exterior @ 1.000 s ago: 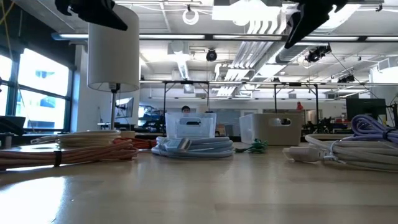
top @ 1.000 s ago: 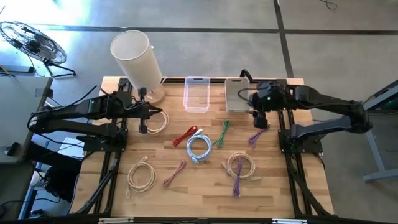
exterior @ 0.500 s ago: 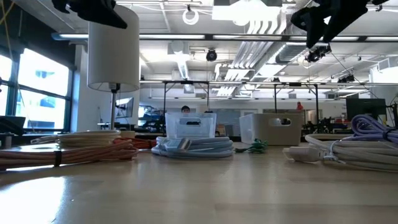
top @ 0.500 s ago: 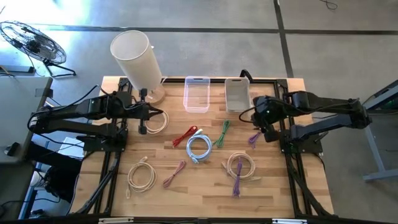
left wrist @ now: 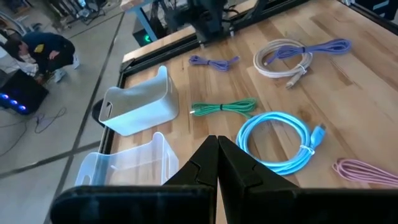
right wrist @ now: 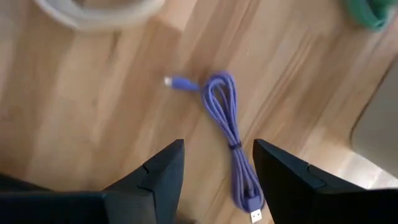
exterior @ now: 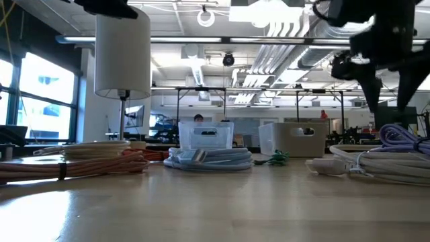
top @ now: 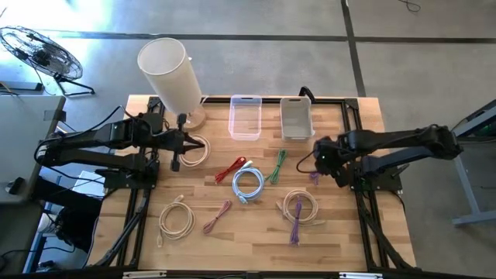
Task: Pick & Place USB Port
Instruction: Put the top purple charger cable into the gray bin
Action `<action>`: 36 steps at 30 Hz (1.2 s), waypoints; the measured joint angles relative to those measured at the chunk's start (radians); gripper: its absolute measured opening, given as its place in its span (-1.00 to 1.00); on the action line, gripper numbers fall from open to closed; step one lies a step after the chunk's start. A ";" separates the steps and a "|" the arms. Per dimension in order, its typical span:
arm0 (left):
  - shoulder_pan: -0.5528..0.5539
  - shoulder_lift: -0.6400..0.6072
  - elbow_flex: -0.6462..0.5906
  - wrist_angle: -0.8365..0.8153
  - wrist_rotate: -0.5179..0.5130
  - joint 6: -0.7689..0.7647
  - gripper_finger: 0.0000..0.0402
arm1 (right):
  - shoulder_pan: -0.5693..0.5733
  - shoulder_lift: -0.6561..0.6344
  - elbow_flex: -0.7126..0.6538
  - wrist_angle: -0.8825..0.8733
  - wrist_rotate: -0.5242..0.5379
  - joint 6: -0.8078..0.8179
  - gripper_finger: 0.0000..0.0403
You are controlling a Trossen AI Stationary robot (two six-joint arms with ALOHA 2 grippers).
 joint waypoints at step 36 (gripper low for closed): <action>0.000 0.000 0.000 0.016 -0.053 0.003 -1.00 | 0.003 0.190 -0.169 0.243 0.104 -0.079 -0.10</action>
